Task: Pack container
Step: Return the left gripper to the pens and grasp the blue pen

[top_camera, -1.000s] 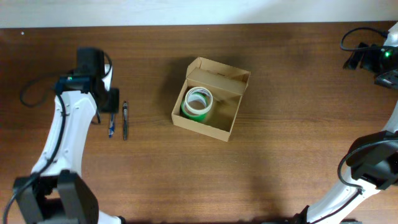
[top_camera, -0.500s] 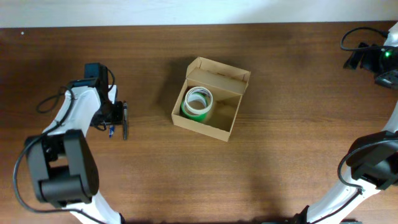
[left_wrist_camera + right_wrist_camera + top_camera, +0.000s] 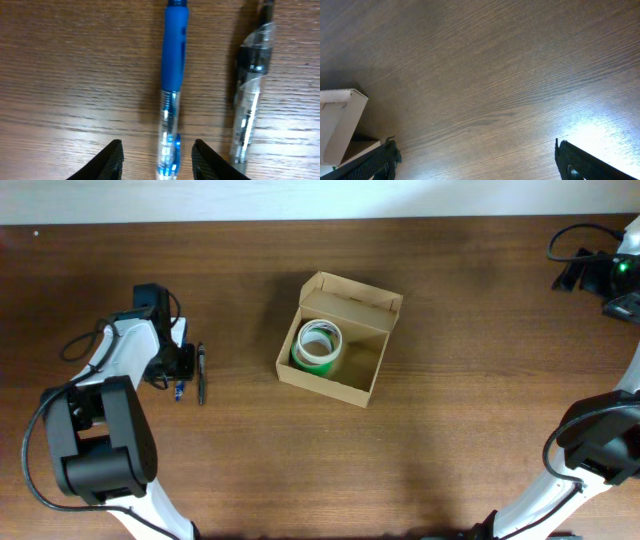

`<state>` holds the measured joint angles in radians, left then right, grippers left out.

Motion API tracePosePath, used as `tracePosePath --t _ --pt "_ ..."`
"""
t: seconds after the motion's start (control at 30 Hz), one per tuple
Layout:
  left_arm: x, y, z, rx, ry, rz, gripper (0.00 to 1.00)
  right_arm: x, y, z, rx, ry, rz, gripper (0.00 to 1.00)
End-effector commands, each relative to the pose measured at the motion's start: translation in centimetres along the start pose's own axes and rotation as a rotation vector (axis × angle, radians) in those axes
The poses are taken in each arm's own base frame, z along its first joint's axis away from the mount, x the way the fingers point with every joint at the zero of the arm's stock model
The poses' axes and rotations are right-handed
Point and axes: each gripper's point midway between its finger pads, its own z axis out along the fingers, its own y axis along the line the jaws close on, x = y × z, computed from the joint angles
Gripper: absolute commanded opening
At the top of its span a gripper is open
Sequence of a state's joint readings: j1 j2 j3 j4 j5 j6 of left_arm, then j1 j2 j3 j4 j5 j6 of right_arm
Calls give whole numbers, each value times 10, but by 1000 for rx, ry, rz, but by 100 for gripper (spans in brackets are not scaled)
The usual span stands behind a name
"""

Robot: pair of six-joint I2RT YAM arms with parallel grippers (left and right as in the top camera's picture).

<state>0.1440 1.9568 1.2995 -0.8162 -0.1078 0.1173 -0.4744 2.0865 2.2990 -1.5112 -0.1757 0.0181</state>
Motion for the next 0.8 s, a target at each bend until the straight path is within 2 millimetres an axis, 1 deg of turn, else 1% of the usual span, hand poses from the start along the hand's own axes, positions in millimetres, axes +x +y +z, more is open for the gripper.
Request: tracePosePath --t 0.0,0.1,0.23,0.47,0.6,0.77 --pt "2 3 6 11 8 80 43 1 2 0 -9 3 -4 99" --pt "1 3 6 11 6 111 43 1 2 0 -9 3 -4 99" --pt "0 2 6 17 0 109 43 1 2 0 -9 3 -4 99" --pt "-4 2 9 16 -10 38 43 1 2 0 -9 3 -4 99" --pt "1 -8 21 63 20 40 42 1 2 0 -9 3 -4 99" --pt "6 -11 33 74 55 16 42 1 2 0 -9 3 -4 99"
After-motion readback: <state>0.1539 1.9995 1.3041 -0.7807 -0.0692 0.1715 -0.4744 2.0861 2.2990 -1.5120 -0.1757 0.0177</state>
